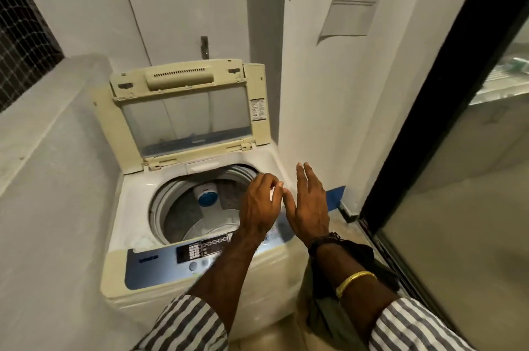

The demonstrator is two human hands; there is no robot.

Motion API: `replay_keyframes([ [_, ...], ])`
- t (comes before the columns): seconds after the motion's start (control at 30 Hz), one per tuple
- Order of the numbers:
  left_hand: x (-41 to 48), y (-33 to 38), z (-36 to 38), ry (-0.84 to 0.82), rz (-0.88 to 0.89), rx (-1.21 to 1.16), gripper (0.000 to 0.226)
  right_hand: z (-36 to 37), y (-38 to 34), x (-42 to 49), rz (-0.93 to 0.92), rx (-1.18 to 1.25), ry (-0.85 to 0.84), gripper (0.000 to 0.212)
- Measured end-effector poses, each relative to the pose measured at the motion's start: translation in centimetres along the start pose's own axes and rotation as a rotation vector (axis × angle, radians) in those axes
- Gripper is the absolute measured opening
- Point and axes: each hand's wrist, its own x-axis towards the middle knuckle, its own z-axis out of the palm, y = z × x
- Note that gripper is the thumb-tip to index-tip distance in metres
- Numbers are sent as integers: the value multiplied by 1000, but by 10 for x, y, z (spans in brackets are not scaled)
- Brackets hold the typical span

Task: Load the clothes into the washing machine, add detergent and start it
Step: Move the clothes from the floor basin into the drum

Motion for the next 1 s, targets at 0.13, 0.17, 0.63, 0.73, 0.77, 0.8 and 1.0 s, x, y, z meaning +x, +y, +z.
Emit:
replay_keyframes([
  [0.13, -20, 27, 34, -16, -9, -78, 11, -28, 30, -20, 69, -5, 1, 67],
  [0.17, -24, 32, 43, -26, -11, -91, 11, -33, 38, -24, 80, -8, 8, 68],
  [0.63, -56, 61, 145, -446, -65, -152, 31, -54, 127, -75, 420, 17, -26, 61],
  [0.73, -53, 62, 163, -585, -98, -143, 30, -54, 145, -78, 512, 30, -54, 61],
  [0.77, -52, 61, 168, -610, -137, -159, 29, -53, 150, -79, 549, 38, -63, 62],
  [0.8, -52, 58, 175, -633, -169, -175, 31, -52, 154, -80, 580, 35, -66, 63],
  [1.0, -52, 45, 209, -779, -309, -206, 37, -44, 179, -85, 729, 34, -37, 62],
])
